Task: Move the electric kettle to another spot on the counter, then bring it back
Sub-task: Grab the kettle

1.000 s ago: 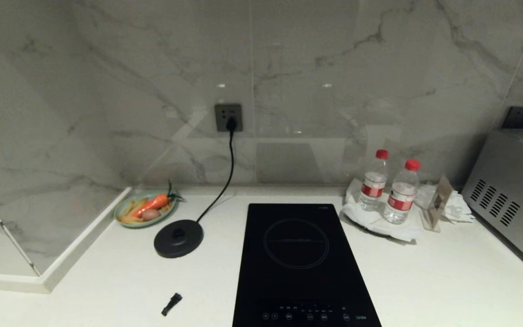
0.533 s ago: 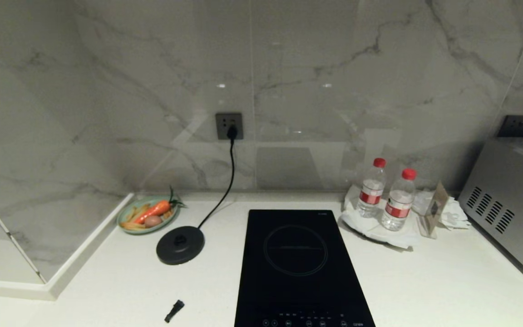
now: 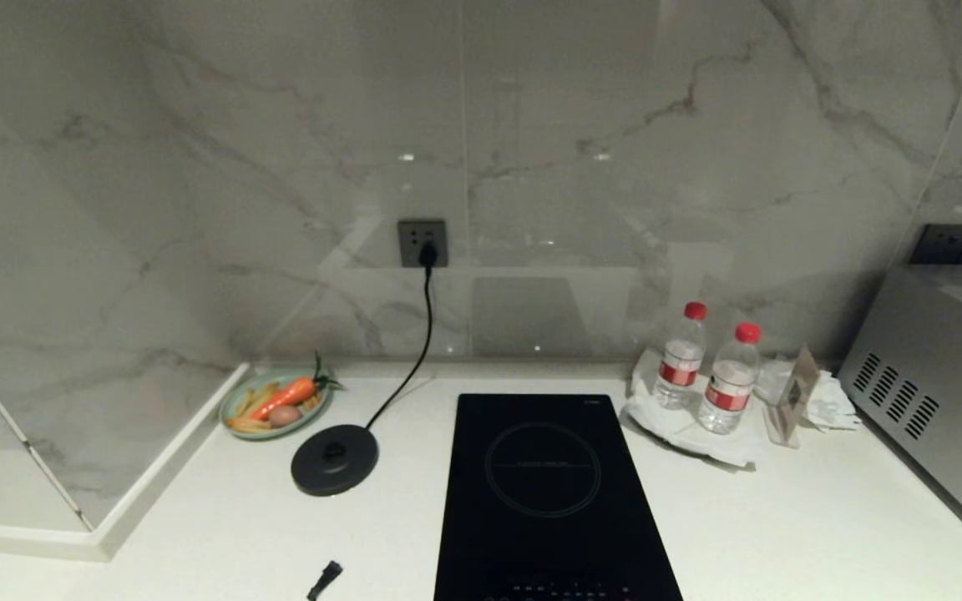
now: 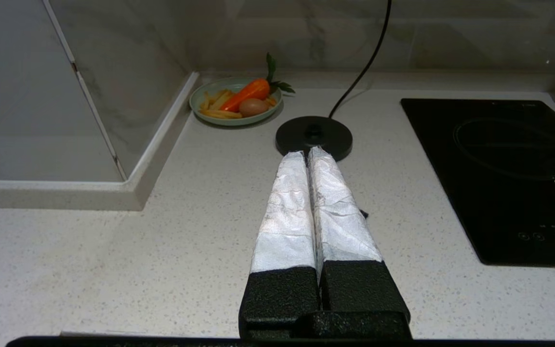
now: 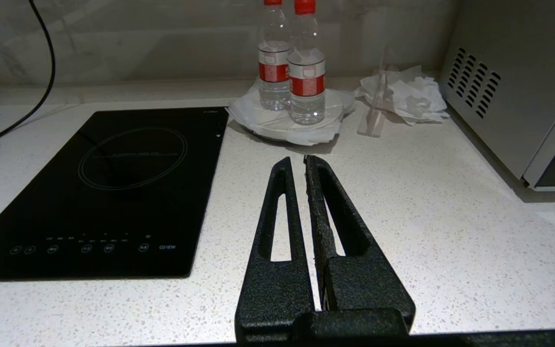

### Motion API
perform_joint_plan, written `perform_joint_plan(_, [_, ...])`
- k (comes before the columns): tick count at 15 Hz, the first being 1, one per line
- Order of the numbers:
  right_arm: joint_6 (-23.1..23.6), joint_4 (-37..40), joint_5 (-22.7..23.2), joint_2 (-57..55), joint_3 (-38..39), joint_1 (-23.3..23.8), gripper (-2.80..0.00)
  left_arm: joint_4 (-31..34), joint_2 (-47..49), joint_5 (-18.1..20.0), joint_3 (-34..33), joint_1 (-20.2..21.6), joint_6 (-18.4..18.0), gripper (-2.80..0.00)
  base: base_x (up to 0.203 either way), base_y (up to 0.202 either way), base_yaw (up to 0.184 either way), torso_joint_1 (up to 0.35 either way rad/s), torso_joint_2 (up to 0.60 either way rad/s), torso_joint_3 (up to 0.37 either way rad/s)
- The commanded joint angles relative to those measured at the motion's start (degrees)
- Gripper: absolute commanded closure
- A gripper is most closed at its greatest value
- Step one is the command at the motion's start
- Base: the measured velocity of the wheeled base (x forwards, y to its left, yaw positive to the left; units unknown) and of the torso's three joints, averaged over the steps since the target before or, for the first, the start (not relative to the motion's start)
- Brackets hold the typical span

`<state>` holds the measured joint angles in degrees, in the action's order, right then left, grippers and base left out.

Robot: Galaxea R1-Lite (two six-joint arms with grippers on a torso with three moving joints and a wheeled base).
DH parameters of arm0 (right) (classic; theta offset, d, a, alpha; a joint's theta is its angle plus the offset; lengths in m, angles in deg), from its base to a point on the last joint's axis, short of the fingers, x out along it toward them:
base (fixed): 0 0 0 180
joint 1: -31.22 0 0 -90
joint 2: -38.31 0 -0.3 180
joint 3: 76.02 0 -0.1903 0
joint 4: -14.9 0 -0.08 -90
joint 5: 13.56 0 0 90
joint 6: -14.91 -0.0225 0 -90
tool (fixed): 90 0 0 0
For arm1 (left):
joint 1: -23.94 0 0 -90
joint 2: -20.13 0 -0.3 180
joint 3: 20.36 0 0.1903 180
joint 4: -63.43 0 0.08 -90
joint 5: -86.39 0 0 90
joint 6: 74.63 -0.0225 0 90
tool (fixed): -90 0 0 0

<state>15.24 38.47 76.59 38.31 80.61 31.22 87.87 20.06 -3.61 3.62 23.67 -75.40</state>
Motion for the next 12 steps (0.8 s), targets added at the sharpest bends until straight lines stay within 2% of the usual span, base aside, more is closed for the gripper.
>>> perform_joint_plan(1, [0.02, -0.03, 0.02, 0.00, 0.00, 0.00, 0.00, -0.02, 0.07, 0.00, -0.01, 0.00, -0.02, 0.00, 0.000, 0.000, 0.000, 0.090, -0.22, -0.117])
perform_joint_plan(4, [0.02, -0.03, 0.02, 0.00, 0.00, 0.00, 0.00, -0.02, 0.07, 0.00, -0.01, 0.00, -0.01, 0.00, 0.000, 0.000, 0.000, 0.085, -0.18, -0.098])
perform_joint_plan(7, [1.93, 0.12, 0.43, 0.00, 0.08, 0.00, 0.00, -0.02, 0.07, 0.00, -0.01, 0.00, 0.06, 0.00, 0.000, 0.000, 0.000, 0.083, -0.17, -0.090])
perform_joint_plan(12, [0.81, 0.14, 0.19, 0.00, 0.00, 0.00, 0.00, -0.02, 0.07, 0.00, -0.01, 0.00, 0.06, 0.00, 0.000, 0.000, 0.000, 0.001, 0.01, 0.001])
